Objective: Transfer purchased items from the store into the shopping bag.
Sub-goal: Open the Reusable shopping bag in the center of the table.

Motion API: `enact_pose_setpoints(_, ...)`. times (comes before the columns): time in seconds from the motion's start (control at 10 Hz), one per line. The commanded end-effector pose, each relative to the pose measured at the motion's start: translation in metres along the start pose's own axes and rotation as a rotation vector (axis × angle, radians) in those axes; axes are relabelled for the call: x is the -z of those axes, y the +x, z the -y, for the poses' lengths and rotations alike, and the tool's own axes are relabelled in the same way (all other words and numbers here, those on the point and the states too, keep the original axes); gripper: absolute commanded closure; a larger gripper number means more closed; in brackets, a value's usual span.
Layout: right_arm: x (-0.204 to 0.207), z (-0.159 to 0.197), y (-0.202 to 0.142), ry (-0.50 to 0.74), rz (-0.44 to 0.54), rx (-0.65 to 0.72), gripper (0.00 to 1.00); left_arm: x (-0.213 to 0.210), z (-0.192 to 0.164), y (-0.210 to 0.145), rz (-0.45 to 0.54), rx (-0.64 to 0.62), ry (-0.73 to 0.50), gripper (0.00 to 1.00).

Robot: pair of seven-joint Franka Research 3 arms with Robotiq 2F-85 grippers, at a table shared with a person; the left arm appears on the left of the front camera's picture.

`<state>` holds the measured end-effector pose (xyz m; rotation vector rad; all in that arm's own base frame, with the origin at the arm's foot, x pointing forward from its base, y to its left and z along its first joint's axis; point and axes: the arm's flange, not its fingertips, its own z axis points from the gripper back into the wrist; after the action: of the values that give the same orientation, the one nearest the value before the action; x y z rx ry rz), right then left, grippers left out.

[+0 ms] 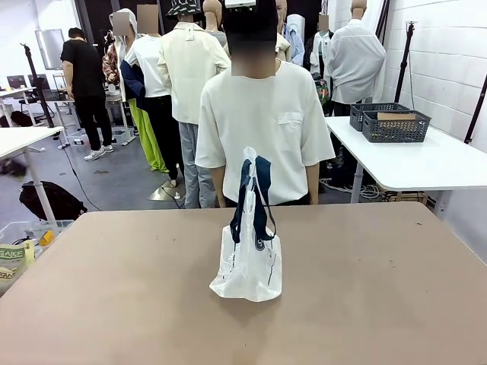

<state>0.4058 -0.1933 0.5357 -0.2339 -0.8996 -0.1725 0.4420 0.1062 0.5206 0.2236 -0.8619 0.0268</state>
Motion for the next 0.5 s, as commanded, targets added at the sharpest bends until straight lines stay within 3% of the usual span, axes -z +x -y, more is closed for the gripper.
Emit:
enact_pose_setpoints(0.0,-0.015,-0.032,0.038,0.326,0.057,-0.104,0.0,0.005,0.045,0.059,0.094,0.004,-0.135,0.0)
enact_pose_setpoints(0.2,-0.037,-0.09,0.05,0.578,0.062,-0.2,0.0,-0.002,0.109,0.094,0.094,-0.002,-0.293,0.0)
enact_pose_setpoints(0.4,-0.064,-0.139,0.044,0.78,0.058,-0.301,0.0,-0.01,0.186,0.102,0.06,-0.011,-0.445,0.0)
